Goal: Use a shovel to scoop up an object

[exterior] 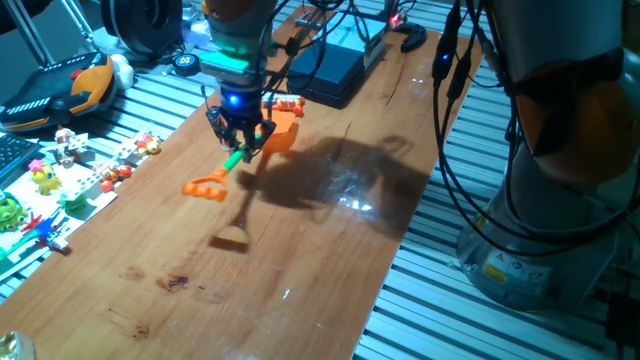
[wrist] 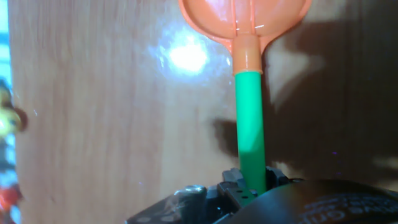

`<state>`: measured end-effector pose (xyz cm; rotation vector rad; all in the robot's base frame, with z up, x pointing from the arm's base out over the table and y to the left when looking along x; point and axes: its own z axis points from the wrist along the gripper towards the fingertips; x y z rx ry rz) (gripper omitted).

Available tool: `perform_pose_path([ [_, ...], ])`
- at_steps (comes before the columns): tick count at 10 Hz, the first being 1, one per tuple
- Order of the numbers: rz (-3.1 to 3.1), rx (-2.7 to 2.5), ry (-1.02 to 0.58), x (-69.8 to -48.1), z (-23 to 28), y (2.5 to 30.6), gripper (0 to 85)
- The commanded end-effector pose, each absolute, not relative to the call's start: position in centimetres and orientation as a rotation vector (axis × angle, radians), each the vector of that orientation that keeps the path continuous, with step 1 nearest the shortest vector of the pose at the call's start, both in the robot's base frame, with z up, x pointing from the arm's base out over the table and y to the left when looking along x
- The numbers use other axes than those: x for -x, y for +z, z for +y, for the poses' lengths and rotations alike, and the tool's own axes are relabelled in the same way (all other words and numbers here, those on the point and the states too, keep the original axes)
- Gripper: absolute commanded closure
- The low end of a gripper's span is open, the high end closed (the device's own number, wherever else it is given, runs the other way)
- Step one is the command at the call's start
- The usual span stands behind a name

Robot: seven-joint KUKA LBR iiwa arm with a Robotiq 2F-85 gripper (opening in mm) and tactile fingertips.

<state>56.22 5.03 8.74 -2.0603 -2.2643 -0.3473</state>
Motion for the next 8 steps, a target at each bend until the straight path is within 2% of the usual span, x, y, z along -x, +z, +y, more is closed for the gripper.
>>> perform_pose_path([
  [1,-2.193,2.137,-0.367,-56.6,4.9,8.5,84.3],
  [6,-2.121,2.168,-0.394,-57.1,5.4,8.4,84.3],
  [8,-2.092,2.237,-0.388,-58.1,6.0,7.9,84.3],
])
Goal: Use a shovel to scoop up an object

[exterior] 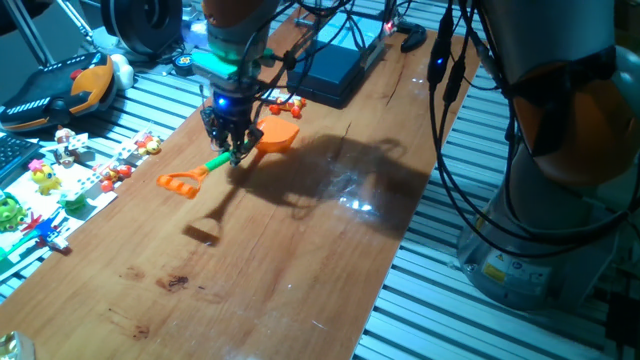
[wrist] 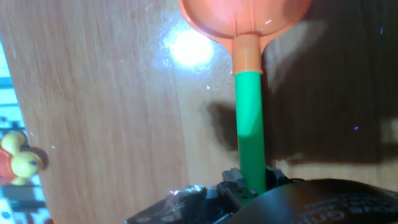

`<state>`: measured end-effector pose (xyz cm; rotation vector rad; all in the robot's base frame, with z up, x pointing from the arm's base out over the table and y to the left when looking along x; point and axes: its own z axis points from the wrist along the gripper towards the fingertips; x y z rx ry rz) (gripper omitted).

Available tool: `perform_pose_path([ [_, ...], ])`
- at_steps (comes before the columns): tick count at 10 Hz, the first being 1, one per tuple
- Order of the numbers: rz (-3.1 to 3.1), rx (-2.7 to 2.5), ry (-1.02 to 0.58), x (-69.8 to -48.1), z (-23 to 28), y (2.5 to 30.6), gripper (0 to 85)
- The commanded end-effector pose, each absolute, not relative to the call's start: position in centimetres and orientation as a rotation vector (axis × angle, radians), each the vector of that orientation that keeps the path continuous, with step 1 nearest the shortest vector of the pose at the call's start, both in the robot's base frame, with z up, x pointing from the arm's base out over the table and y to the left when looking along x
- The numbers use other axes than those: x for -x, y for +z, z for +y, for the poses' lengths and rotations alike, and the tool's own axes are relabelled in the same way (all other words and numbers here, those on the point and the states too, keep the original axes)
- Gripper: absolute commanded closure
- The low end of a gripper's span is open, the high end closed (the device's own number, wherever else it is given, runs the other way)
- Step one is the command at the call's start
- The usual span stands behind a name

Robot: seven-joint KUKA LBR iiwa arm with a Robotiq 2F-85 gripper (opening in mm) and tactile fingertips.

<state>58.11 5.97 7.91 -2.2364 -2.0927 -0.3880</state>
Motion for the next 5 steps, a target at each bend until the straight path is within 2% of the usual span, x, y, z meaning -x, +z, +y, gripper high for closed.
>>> perform_pose_path([
  [1,-2.089,2.244,-0.389,-58.32,5.86,7.88,84.3],
  [5,-2.086,2.189,-0.380,-58.98,5.19,8.24,84.3],
])
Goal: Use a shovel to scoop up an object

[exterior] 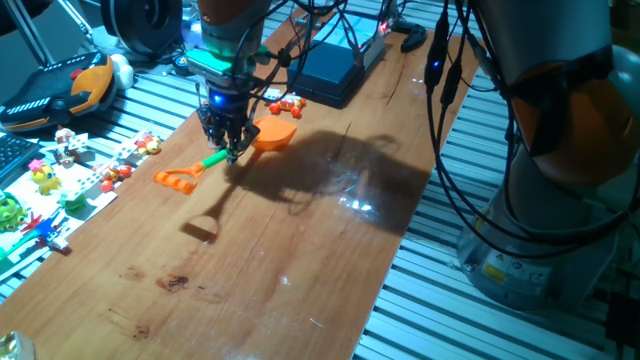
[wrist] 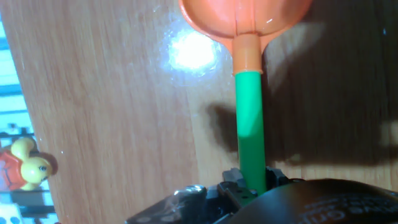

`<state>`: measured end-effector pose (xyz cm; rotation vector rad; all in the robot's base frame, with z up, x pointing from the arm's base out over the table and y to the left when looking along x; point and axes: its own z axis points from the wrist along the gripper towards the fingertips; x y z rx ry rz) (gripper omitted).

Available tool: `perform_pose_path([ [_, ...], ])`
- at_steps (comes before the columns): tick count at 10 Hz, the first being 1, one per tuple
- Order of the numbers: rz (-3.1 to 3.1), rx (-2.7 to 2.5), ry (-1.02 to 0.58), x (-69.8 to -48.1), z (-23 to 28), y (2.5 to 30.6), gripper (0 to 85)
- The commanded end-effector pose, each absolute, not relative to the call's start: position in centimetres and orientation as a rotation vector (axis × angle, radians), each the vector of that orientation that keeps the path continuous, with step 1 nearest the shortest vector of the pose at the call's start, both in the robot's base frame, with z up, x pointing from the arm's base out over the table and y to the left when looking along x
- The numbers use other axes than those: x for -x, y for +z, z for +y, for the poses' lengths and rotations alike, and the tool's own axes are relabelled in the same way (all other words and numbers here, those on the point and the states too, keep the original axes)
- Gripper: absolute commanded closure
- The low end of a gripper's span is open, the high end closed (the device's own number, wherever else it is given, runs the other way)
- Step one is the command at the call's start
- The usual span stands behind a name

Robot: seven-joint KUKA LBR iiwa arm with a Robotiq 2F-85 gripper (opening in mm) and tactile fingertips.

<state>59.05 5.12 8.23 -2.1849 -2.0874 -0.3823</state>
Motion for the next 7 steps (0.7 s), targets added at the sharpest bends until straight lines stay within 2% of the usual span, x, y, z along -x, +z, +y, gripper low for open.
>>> perform_pose_path([
  [1,-2.091,2.175,-0.387,-59.3,4.7,8.1,84.3],
  [7,-2.104,2.119,-0.419,-59.6,1.9,8.1,84.3],
])
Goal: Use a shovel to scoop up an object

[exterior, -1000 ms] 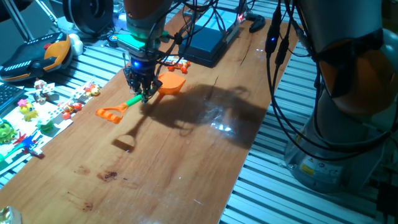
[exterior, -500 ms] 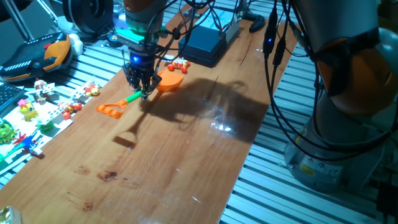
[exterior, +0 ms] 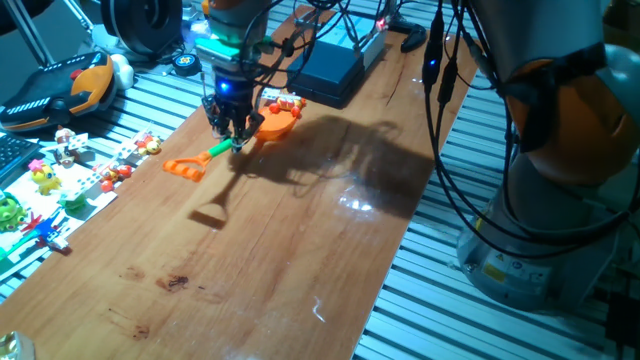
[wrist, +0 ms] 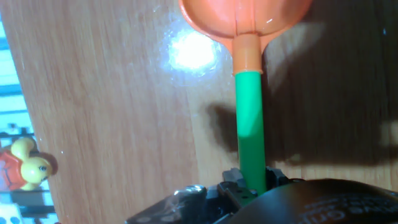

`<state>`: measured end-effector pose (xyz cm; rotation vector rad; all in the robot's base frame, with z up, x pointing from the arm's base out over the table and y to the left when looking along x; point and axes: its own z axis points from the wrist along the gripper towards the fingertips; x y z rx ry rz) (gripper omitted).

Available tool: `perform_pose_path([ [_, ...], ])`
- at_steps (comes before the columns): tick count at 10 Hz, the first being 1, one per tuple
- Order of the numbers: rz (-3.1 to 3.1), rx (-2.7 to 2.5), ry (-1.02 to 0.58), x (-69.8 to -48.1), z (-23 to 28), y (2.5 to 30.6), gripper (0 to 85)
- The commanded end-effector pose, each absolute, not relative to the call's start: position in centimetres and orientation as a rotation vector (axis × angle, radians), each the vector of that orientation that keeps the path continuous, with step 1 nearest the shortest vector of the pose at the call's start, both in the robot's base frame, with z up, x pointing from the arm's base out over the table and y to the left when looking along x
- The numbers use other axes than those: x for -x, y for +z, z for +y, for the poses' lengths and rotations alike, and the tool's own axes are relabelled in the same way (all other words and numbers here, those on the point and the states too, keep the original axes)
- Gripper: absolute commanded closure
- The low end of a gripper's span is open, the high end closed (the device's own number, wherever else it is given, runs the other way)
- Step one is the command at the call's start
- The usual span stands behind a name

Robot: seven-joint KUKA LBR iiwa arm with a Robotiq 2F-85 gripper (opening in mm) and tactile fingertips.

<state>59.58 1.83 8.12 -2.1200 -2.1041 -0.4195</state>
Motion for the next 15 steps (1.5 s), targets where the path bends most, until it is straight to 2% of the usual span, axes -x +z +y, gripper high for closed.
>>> perform_pose_path([
  [1,-2.108,2.115,-0.431,-59.5,1.2,8.0,84.3],
  [11,-2.172,2.047,-0.475,-58.2,-3.0,7.3,84.3],
  [15,-2.259,2.107,-0.379,-58.8,0.2,8.3,84.3],
])
